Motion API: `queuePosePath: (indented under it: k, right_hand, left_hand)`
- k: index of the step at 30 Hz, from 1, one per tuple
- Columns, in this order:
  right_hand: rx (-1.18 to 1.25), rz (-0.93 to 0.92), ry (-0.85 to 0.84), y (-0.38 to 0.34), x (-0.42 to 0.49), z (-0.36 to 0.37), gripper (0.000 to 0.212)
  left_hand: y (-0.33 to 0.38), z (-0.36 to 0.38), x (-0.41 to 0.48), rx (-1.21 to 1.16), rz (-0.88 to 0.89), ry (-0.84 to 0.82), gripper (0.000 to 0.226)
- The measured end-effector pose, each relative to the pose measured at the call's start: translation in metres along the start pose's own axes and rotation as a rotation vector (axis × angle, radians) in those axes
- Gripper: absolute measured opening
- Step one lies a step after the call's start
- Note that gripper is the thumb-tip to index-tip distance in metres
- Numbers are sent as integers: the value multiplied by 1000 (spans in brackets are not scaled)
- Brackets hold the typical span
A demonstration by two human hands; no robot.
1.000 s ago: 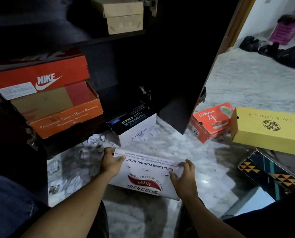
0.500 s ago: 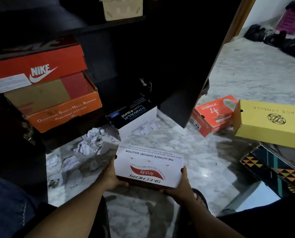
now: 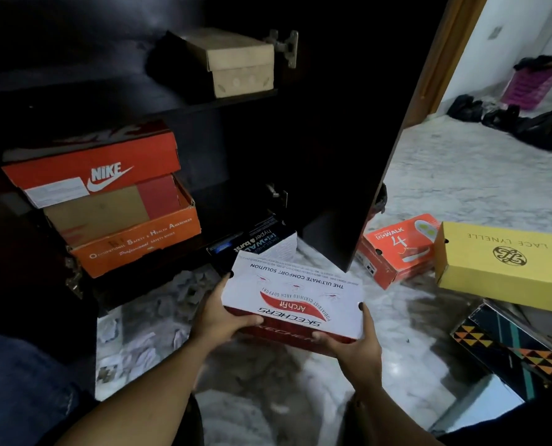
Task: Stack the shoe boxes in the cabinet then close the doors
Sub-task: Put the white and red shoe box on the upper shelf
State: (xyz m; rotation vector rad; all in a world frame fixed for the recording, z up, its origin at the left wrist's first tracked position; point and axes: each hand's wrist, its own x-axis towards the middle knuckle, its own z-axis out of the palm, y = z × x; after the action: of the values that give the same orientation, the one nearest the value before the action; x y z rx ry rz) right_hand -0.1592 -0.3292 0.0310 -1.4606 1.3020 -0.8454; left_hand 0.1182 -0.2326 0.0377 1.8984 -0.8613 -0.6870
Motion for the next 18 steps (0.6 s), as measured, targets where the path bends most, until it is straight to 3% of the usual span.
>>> queuePosePath:
  k: [7,13,15,18]
  right_hand:
    - [184,-265,77,-120,26,-1,108]
    - [287,-475,-10,-222,51,3,79]
    - [330,-511,-15,-254,57,7,77]
    - [386,-546,38,-297,67,23,80]
  left_hand:
    - [111,-54,40,-46,257,134,122]
    - [218,-133,76,-112,416,310,109]
    - [249,-156,84,-116,461,387,111]
    - [289,-174,99,-150,508,440,97]
